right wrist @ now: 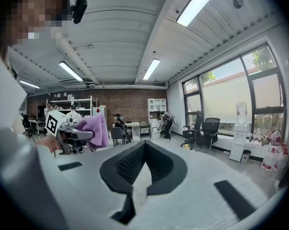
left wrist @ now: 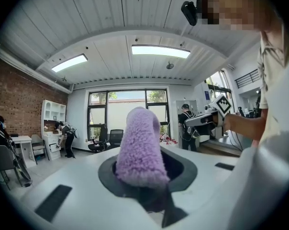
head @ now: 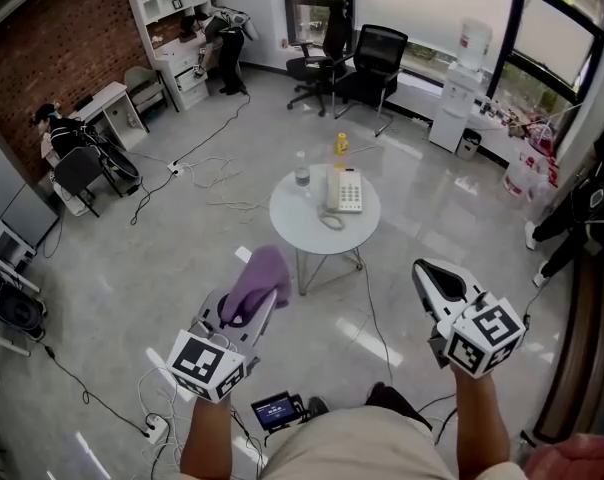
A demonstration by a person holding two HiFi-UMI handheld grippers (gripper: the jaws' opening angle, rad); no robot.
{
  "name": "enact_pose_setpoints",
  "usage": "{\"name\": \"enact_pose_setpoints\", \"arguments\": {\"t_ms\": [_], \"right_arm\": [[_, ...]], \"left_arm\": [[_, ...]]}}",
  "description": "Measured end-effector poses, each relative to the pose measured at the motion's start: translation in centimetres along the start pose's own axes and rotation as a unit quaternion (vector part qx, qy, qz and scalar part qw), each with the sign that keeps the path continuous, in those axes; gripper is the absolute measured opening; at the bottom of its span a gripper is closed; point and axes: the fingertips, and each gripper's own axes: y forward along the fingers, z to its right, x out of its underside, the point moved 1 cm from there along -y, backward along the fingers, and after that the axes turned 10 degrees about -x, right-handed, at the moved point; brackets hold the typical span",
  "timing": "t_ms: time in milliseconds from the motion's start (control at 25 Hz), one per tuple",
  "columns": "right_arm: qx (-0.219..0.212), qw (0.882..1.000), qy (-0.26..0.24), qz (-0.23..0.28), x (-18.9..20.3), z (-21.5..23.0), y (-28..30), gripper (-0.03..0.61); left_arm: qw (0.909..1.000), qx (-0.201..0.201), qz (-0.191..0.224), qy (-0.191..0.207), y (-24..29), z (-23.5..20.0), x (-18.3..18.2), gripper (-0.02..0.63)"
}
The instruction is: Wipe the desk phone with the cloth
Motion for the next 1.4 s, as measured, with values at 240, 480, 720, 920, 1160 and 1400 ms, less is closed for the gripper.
{"name": "enact_pose_setpoints", "arguments": {"t_ms": [240, 480, 720, 920, 1160, 1400], "right_arm": [[-0.001, 0.999, 0.028, 0.021, 0.1, 2.2, 1.0, -0.006], [-0.016, 0.999, 0.044, 0.028, 0.0, 6.8, 3.6, -0.006], [-0.046, 0.997, 0.053, 0.025, 0.2, 13.8, 6.7, -0.006], [-0.068, 0.995, 0.064, 0.017, 0.7, 21.0, 9.4, -0.007], [-0.093, 0.993, 0.075, 0.014, 1.1, 27.3, 12.4, -0.006], [-0.106, 0.991, 0.083, 0.019, 0.7, 32.4, 12.8, -0.007]], "left_arm": [[1.0000, 0.009, -0.001, -0.002, 1.8, 0.1, 1.0, 0.080], [0.9998, 0.001, -0.018, 0.000, 5.6, -0.2, 1.3, 0.080], [0.9991, -0.025, -0.036, 0.000, 12.0, -0.5, 1.5, 0.080], [0.9979, -0.042, -0.049, -0.002, 18.9, -0.4, 1.4, 0.080], [0.9959, -0.060, -0.068, -0.003, 25.4, -0.5, 1.3, 0.080], [0.9947, -0.069, -0.076, -0.001, 30.0, 0.2, 1.0, 0.080]]}}
